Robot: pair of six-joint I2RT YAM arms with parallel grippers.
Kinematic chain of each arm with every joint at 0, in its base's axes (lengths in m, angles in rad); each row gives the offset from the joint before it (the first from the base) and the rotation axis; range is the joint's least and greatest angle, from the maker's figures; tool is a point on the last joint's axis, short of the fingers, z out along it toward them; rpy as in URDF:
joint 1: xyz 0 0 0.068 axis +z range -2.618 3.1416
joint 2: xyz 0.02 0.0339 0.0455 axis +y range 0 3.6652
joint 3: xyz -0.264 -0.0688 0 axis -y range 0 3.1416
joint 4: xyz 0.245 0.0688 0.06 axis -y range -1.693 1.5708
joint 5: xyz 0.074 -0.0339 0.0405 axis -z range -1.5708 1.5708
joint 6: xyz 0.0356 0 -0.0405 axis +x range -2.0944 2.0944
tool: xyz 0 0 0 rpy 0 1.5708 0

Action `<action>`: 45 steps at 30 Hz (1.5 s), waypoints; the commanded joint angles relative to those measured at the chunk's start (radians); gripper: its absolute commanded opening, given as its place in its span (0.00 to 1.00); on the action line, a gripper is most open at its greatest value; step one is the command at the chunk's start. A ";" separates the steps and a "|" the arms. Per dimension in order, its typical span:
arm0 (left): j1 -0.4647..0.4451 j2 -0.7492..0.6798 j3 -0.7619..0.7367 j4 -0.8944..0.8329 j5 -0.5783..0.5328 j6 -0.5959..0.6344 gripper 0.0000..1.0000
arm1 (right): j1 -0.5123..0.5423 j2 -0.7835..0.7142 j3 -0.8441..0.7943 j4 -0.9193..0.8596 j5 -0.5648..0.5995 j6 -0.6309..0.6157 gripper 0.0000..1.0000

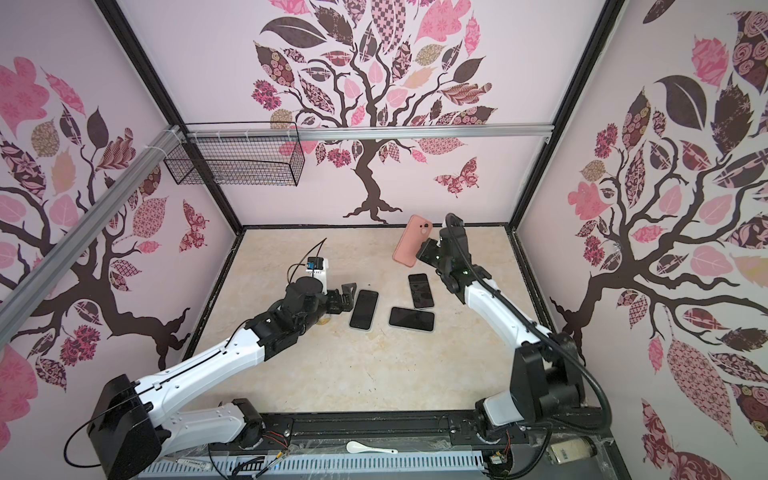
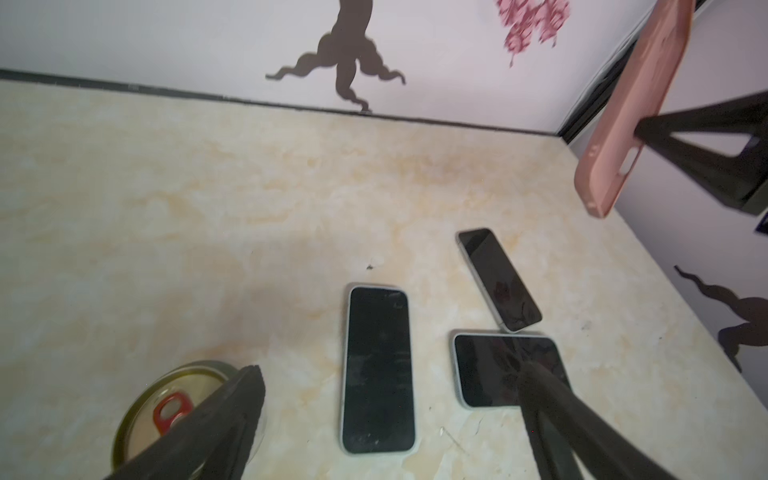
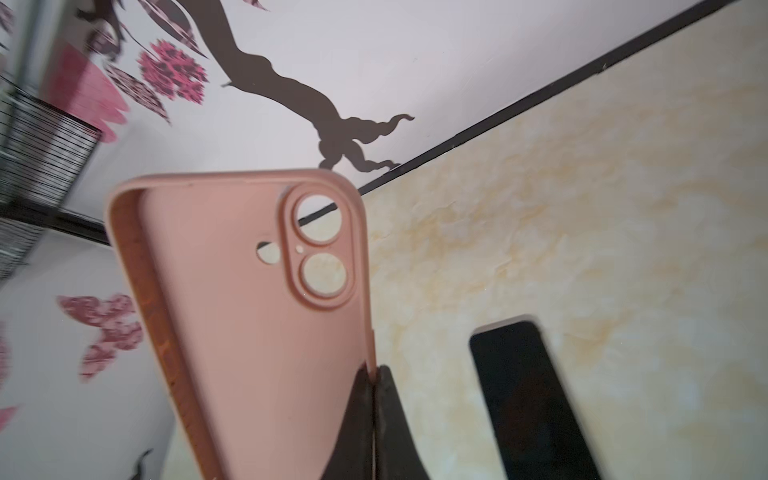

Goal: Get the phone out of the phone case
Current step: 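Carry the pink case with the right gripper toward the table's far edge, then lower the pink case flat near the far edge and open the right gripper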

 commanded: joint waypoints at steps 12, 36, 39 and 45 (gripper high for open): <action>0.019 -0.047 -0.014 -0.089 0.285 0.043 0.98 | -0.040 0.613 0.624 -0.364 0.187 -0.502 0.00; 0.020 0.008 -0.002 -0.092 0.333 0.082 0.98 | -0.095 1.035 1.079 -0.647 0.032 -0.615 0.00; 0.021 0.013 0.003 -0.090 0.342 0.079 0.98 | -0.101 1.025 1.061 -0.665 0.032 -0.620 0.00; 0.021 0.018 0.002 -0.089 0.356 0.079 0.98 | -0.114 0.963 0.968 -0.658 0.030 -0.623 0.00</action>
